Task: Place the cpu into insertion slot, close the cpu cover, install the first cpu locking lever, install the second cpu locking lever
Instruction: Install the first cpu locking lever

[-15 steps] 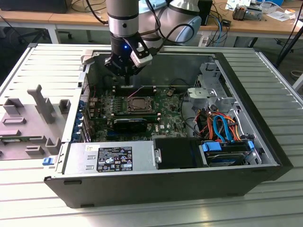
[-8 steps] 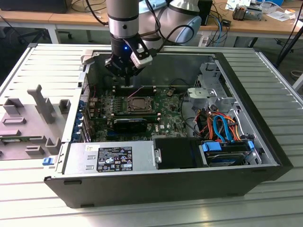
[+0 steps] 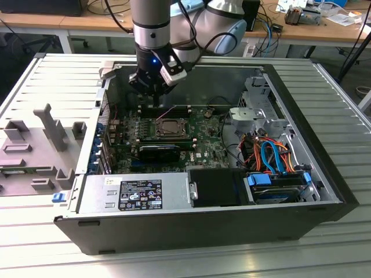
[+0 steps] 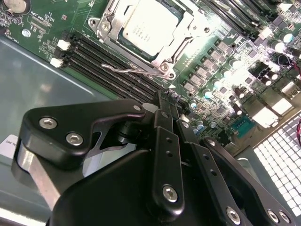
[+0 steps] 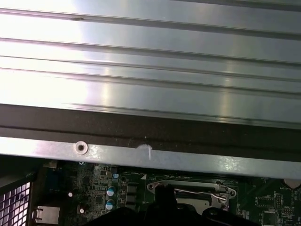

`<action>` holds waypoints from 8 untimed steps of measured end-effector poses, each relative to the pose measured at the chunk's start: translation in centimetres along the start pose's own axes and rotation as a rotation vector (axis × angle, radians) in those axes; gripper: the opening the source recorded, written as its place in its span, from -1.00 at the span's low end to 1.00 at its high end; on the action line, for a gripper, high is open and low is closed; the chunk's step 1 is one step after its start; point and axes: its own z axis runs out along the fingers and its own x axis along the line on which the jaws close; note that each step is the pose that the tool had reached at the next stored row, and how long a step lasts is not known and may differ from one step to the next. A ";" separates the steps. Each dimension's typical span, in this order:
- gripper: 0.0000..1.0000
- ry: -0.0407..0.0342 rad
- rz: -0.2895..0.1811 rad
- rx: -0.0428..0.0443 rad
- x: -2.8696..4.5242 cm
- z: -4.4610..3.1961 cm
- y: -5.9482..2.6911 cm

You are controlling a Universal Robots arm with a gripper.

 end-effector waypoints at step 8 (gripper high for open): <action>-0.79 0.0000 -0.001 0.0000 -0.02 0.80 -0.02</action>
